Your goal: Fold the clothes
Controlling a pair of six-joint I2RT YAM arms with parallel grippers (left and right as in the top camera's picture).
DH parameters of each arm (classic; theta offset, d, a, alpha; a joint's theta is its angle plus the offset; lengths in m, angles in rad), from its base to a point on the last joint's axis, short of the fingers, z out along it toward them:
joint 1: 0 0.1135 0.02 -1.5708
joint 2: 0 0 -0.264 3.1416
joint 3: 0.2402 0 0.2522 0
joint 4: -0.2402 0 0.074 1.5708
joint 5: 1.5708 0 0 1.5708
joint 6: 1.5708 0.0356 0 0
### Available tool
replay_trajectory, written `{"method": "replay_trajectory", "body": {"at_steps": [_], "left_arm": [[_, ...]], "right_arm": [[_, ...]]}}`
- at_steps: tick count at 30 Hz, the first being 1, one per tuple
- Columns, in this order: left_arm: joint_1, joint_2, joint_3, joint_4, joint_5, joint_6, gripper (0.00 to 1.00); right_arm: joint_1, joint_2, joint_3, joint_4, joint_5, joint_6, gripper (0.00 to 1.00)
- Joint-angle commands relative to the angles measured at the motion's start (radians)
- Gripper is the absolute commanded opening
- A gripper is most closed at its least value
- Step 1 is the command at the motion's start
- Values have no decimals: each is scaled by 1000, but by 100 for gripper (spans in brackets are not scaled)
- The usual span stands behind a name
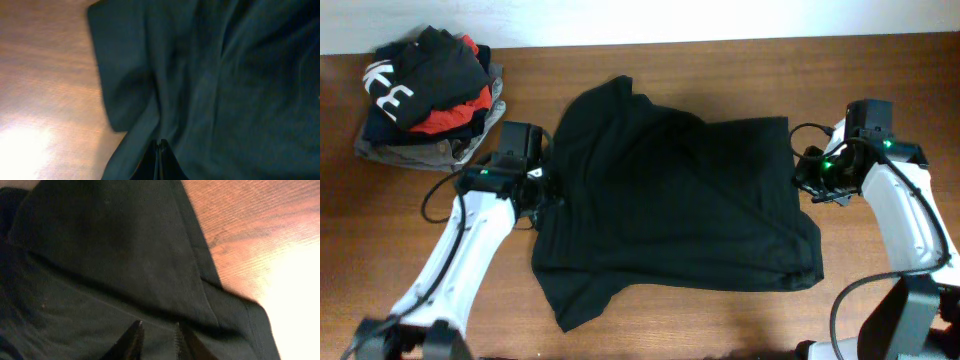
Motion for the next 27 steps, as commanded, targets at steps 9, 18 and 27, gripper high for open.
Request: {"method": "replay_trajectory", "body": {"at_steps": [9,18,27], "left_arm": [[30,244,8,106,-5,38,1],[90,288,8,105,-12,39,1],[102,319,8,121,-12,72,1]], "right_arm": [[5,206,8,82,-38,-64,8],[28,317,7,115,-18,-81,7],[43,371,7,132,60,-80,7]]}}
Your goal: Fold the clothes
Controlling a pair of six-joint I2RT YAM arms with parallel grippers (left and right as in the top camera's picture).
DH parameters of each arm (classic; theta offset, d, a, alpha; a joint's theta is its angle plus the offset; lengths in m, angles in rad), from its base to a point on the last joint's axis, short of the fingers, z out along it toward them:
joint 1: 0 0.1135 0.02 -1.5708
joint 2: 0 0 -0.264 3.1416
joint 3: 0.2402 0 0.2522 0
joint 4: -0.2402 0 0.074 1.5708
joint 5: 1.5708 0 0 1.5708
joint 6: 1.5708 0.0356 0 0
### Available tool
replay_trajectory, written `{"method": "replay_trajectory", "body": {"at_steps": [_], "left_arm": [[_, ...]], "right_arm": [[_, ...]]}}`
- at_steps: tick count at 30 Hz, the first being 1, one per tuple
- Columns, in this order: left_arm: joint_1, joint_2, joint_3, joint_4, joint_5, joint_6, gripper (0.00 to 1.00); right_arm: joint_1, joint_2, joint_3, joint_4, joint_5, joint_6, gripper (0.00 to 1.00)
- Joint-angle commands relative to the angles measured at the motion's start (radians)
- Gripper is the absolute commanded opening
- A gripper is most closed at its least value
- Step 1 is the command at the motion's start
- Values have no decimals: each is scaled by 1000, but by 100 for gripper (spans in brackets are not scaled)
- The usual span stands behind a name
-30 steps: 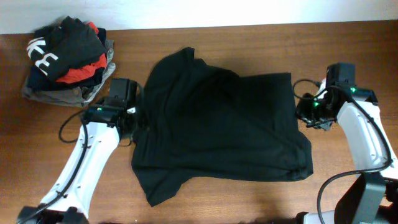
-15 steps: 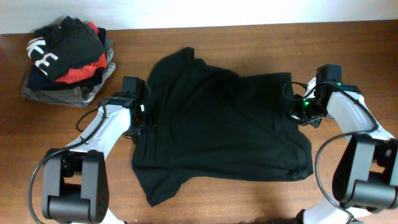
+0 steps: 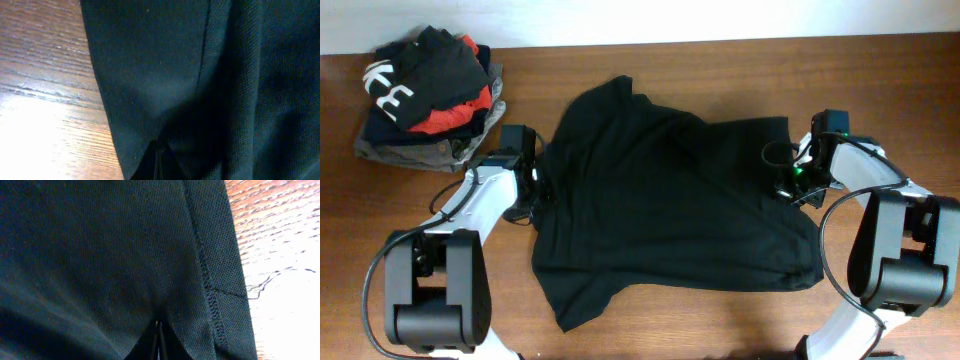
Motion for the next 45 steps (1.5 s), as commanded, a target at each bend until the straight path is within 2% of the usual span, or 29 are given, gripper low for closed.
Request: {"method": "replay_trajectory", "body": {"at_steps": [1,12,22,30,38,45], "left_arm": [[3,41,8,14,-11,24,1],[50,149,8,23,-7,24,1],[176,150,8,-7,-11,65,1],[239,150,40,-19,-10,73,1],[228,149,222,-157,-11,88,1],[222,148,472,-327,-60,91,1]], "right_arm": [[10,37,2,9,59,-10,7],[10,37,1,5,97,-8,7],[9,37,1,10,199,25,7],[9,37,2,29,199,23,7],[9,37,71,5,200,23,7],[9,37,266,-150,273,24,6]]}}
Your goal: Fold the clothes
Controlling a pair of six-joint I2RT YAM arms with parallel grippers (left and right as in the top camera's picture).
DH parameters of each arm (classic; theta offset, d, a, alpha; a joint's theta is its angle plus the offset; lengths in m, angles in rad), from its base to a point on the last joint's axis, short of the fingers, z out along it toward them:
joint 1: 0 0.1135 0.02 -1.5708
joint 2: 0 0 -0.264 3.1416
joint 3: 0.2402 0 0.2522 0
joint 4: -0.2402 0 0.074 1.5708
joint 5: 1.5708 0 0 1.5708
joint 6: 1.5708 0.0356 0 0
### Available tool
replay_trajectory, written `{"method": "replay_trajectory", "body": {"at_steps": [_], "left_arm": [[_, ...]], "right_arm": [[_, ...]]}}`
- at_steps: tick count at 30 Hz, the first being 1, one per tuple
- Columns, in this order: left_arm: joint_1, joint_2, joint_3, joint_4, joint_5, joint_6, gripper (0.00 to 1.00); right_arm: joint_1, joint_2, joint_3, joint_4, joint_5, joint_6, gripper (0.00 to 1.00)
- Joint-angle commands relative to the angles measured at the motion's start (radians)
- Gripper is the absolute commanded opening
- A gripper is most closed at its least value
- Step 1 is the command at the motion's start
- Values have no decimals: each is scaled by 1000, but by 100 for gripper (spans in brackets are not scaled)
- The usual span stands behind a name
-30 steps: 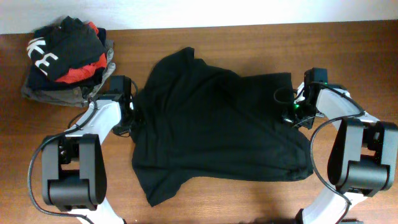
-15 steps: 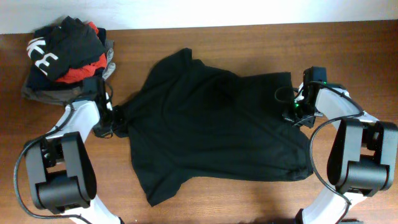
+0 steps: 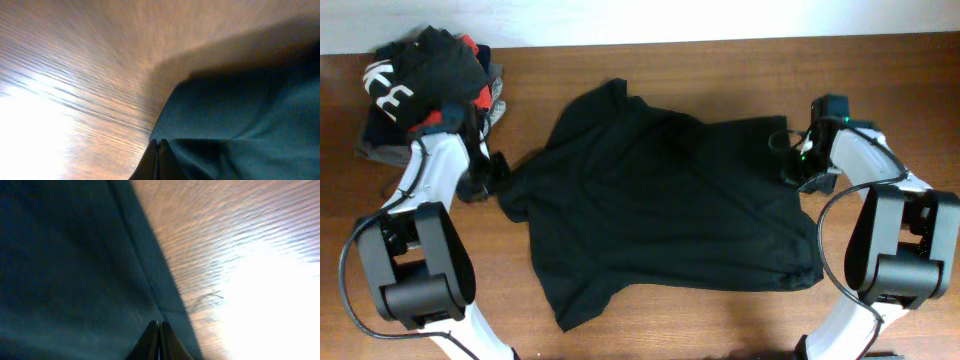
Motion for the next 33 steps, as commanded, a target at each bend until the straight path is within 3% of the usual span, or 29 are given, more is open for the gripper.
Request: {"method": "replay_trajectory", "body": {"at_steps": [1,8,17,33], "left_arm": [[-2,1,131,-55,-39,17,1],[-103,2,259,-90,125,74,1],[-293,128,259,-9,116,73,1],[-282,271,259,113,104,73,1]], "right_arm": [[-3,5,122,-53,53,11,6],[12,5,229,-59,-180,-50,7],[89,63,228,-22,-161,-121,4],[96,156,219,39,-149,-150,4]]}}
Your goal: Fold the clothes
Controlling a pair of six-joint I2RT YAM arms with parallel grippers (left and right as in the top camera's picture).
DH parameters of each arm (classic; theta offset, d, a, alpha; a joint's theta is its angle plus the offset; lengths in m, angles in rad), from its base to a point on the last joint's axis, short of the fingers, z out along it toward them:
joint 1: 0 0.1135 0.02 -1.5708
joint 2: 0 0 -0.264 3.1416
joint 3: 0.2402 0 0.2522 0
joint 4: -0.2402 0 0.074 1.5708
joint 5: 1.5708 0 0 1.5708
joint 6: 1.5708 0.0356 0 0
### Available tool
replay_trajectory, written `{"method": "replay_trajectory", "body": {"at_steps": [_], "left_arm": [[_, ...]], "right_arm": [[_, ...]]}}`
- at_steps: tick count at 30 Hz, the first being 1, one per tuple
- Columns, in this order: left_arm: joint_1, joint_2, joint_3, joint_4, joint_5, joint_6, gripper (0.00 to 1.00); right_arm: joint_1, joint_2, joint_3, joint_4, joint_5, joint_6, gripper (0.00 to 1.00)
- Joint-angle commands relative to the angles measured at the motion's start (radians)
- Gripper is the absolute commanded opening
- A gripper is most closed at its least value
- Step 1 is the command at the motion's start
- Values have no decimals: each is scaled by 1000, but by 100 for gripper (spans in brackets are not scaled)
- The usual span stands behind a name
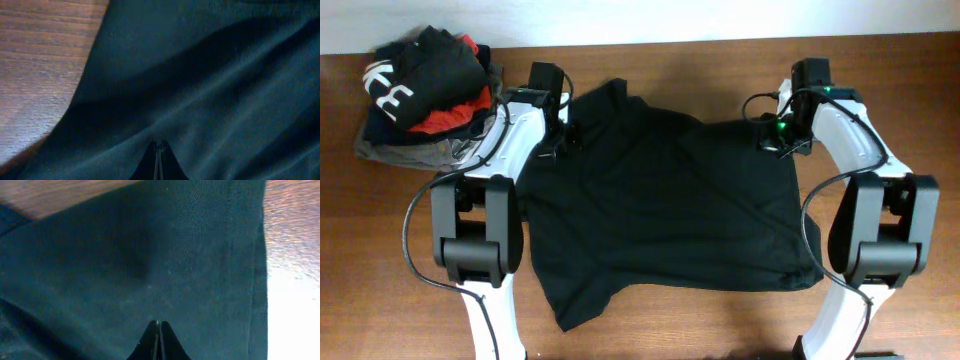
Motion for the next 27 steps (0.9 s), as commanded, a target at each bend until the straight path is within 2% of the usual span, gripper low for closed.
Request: {"method": "replay_trajectory", "body": {"at_steps": [1,27], "left_arm": [[21,45,7,5,-3,16,1],[98,101,7,27,-46,40,1]], "right_arm": [[-1,46,3,5,10,-19,4],[-43,157,4,77,146,-18,4]]}}
